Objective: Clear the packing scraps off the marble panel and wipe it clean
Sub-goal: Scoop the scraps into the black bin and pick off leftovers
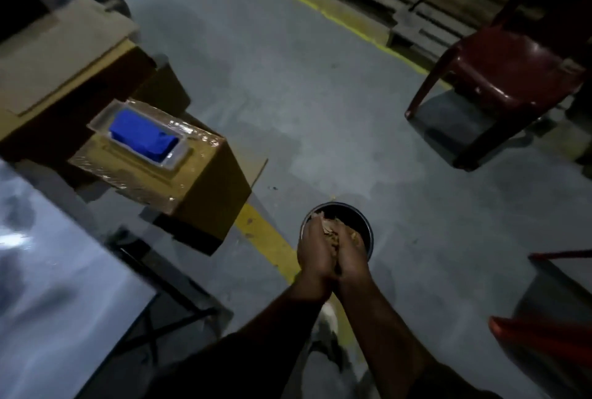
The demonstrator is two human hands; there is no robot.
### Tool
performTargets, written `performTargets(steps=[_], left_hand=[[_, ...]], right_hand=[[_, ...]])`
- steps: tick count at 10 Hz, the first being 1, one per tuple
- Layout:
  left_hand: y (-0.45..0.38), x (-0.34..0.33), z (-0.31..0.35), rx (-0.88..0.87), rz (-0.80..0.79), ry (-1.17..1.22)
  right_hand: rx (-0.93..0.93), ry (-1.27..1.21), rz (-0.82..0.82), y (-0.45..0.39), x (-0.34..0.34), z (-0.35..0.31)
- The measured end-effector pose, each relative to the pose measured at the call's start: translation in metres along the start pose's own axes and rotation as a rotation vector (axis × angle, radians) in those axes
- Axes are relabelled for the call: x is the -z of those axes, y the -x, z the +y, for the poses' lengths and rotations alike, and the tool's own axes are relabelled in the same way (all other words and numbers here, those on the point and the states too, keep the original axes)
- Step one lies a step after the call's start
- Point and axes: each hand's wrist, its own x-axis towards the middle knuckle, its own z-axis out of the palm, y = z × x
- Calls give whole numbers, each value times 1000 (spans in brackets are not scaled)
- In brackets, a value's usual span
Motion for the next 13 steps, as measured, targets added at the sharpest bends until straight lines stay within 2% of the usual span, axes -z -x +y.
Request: performTargets(steps=[1,3,4,5,6,7,8,9,10,11,12,13], left_hand=[[-77,-25,-64,132,100,61],[-144,-41,-115,246,-2,7],[-174,-42,-130,298,-11,-43],[-194,-37,-139,272,1,-49],[-207,-30,-155,223,17,-73],[-237,-19,-199,218,26,-63],[-189,-27,-131,169,19,-86],[-159,-28,-91,167,54,-16],[-156,-31,-88,159,51,57],[-175,-30,-110,172,46,71],[-175,-24,-116,149,39,33],[-122,-20,-63,73,53,-23]], right_hand=[[-61,-59,116,-93,20,17],[-230,44,88,-264,62,76],[-277,81,44,-286,62,71],[-374,47,59,-309,66,75],[-358,47,96,-318,69,78],[-313,-53,146,-286,61,61],[-270,-100,98,-253,51,43],[-219,-33,171,-221,41,20],[-194,56,182,-206,36,3],[-86,142,228,-203,33,-4],[-72,134,257,-190,30,-8],[-14,246,126,-168,31,-3]])
